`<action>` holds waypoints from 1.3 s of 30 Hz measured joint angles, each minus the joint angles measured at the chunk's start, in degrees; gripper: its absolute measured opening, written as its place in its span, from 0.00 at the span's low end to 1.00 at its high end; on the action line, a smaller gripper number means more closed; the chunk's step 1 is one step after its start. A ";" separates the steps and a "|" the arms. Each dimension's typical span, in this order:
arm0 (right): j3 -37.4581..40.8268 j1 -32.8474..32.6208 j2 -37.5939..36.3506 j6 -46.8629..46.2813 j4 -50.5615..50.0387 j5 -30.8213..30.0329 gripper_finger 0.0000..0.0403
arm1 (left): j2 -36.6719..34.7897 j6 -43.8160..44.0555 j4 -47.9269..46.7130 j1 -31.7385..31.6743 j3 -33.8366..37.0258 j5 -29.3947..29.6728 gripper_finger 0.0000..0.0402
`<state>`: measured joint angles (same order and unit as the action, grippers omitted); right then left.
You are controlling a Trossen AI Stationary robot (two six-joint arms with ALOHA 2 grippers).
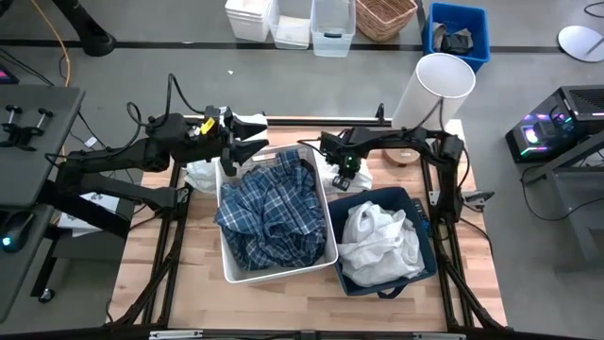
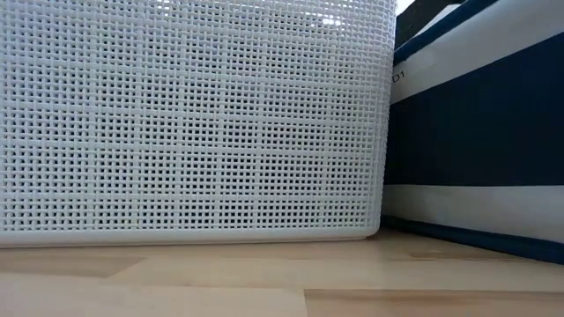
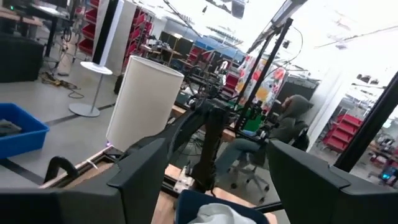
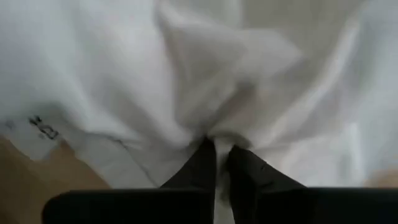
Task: Sort clothes
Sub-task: Put the white shorts into the blue laundry bin
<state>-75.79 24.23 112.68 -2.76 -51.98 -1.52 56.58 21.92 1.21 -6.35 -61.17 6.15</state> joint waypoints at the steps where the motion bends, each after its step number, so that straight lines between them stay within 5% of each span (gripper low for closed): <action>1: 0.03 0.09 -1.56 -0.10 -0.27 -1.29 0.04 | 0.00 -0.66 0.00 0.00 0.00 0.01 0.66; 6: -0.35 0.87 -15.93 -2.56 -1.02 -2.45 0.01 | 0.00 -3.10 0.00 0.00 0.00 0.68 0.66; 12: -0.41 -3.61 -36.75 -8.96 -0.69 2.89 0.01 | 0.00 -4.11 0.02 0.00 0.00 2.36 0.66; 20: -0.41 -23.51 -55.49 -24.85 -0.77 10.73 0.00 | 0.00 -5.66 0.27 -0.04 0.00 5.11 0.66; 28: 5.23 -42.70 -54.06 -38.64 -3.46 6.38 0.00 | 0.02 -5.43 0.39 -0.92 -0.02 5.19 0.66; 33: 14.05 -43.43 -49.44 -46.72 -3.21 -0.18 0.03 | 0.02 -4.58 0.37 -0.90 -0.02 6.52 0.66; 39: 15.20 -42.64 -45.08 -42.15 -0.95 5.00 0.26 | 0.02 -3.28 0.37 -0.92 -0.04 6.69 0.66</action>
<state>-60.59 -18.41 67.60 -44.91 -52.93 3.48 56.60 18.64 1.58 -7.27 -61.21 12.84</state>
